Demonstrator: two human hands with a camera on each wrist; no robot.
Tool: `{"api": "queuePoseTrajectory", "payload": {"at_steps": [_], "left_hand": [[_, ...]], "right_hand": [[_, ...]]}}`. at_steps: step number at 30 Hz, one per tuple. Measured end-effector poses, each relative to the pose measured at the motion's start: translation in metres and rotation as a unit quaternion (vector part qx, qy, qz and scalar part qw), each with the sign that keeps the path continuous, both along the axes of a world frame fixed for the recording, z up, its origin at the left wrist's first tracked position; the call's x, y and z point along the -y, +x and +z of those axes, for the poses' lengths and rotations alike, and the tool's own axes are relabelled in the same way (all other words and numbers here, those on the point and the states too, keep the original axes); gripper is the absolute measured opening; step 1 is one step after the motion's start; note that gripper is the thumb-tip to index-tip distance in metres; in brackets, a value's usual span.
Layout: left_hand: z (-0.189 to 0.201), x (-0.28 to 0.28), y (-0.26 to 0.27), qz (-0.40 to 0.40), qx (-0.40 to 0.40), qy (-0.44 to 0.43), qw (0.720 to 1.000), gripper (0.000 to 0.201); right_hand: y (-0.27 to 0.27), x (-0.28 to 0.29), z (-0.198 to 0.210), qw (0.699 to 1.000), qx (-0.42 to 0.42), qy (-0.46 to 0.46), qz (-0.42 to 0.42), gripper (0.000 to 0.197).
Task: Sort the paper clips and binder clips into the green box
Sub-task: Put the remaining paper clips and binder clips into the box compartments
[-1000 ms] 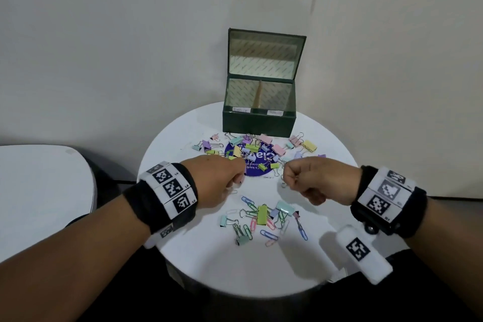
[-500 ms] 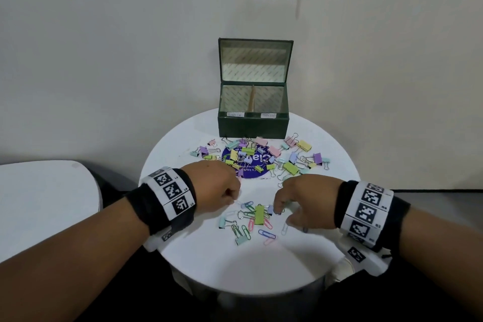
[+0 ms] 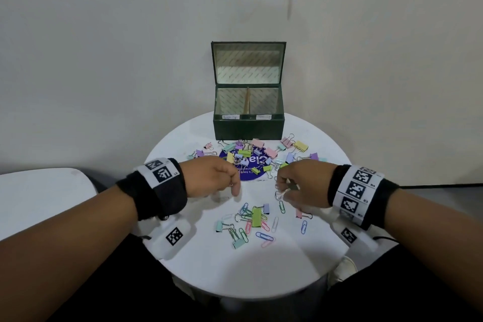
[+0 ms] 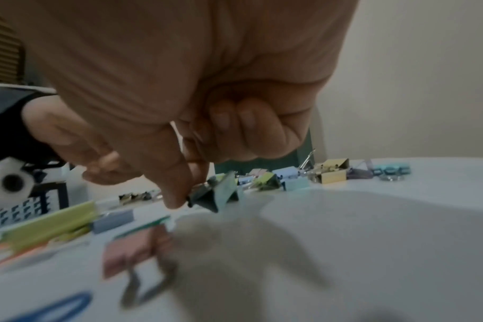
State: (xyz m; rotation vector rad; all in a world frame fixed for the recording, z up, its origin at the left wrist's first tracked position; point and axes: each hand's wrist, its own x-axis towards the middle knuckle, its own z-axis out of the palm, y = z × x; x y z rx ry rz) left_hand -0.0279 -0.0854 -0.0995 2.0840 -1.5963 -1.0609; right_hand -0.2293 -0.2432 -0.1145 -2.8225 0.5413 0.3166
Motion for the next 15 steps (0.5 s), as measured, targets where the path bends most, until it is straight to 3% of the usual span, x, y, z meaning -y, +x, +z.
{"api": "queuePoseTrajectory", "payload": {"at_steps": [2, 4, 5, 8, 12, 15], "left_hand": [[0.001, 0.001, -0.006, -0.044, 0.08, 0.005, 0.996, 0.014], [0.0, 0.0, -0.013, -0.117, 0.197, 0.001, 0.973, 0.002], [-0.001, 0.0, -0.016, -0.145, 0.238, -0.004, 0.96, 0.01], [-0.001, 0.003, -0.023, -0.201, 0.294, -0.019, 0.934, 0.033], [-0.004, 0.009, -0.026, -0.257, 0.347, -0.05, 0.901, 0.024], [-0.006, 0.011, -0.021, -0.255, 0.365, -0.045, 0.894, 0.017]], "right_hand": [[0.0, 0.005, 0.003, 1.0, 0.025, -0.013, -0.013, 0.002], [0.0, 0.007, 0.007, 0.999, 0.019, -0.041, -0.021, 0.011], [-0.001, 0.007, 0.008, 0.998, 0.012, -0.051, -0.021, 0.017], [-0.004, -0.001, 0.008, 0.999, -0.016, -0.026, 0.018, 0.03], [-0.002, -0.011, 0.007, 0.992, -0.083, -0.034, 0.086, 0.023], [0.0, -0.01, 0.006, 0.992, -0.083, -0.028, 0.088, 0.008]]}}
